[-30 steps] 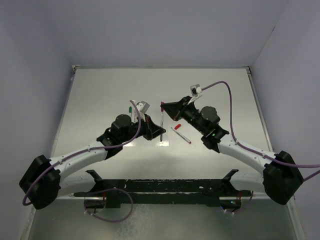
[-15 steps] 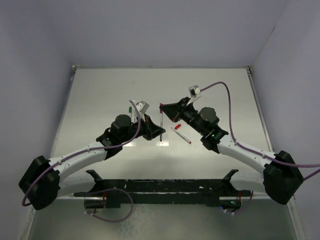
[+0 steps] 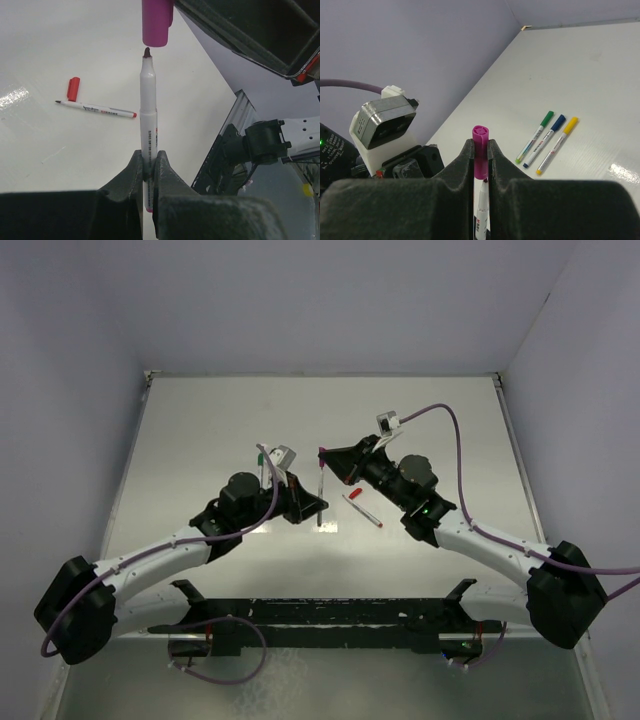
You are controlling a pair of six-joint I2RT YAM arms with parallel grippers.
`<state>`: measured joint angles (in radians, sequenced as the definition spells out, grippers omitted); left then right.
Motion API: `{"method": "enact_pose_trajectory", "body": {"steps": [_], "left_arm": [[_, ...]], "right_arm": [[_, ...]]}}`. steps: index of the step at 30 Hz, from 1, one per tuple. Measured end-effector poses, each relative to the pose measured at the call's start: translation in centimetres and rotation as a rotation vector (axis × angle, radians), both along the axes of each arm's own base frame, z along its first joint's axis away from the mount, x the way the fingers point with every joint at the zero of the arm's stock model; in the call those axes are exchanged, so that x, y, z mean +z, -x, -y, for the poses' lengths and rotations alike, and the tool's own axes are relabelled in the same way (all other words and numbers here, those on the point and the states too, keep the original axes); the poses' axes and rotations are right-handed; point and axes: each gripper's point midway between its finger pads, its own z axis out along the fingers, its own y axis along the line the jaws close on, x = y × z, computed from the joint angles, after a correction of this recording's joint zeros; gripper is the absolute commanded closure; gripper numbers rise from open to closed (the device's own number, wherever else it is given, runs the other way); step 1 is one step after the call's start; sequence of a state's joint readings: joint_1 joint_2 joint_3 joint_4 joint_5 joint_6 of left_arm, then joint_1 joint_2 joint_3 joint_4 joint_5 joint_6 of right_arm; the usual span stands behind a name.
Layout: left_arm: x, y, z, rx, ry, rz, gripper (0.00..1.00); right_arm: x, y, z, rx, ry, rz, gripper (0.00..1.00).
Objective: Insert the pens into the pen caps
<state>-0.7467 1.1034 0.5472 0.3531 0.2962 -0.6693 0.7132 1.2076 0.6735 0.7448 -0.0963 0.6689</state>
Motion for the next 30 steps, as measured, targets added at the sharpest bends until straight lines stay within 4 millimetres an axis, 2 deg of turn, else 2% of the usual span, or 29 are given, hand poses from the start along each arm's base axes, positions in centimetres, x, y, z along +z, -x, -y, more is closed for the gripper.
{"method": "enact_pose_trajectory", "body": {"steps": [7, 30], "left_arm": [[-0.82, 0.36, -0.34, 0.000, -0.012, -0.014, 1.00], [-0.44, 0.25, -0.43, 0.009, -0.005, -0.003, 1.00]], "right_arm": [[-0.21, -0.05, -0.02, 0.000, 0.008, 0.000, 1.00], [-0.58, 0.12, -0.34, 0.007, 0.015, -0.008, 1.00]]}}
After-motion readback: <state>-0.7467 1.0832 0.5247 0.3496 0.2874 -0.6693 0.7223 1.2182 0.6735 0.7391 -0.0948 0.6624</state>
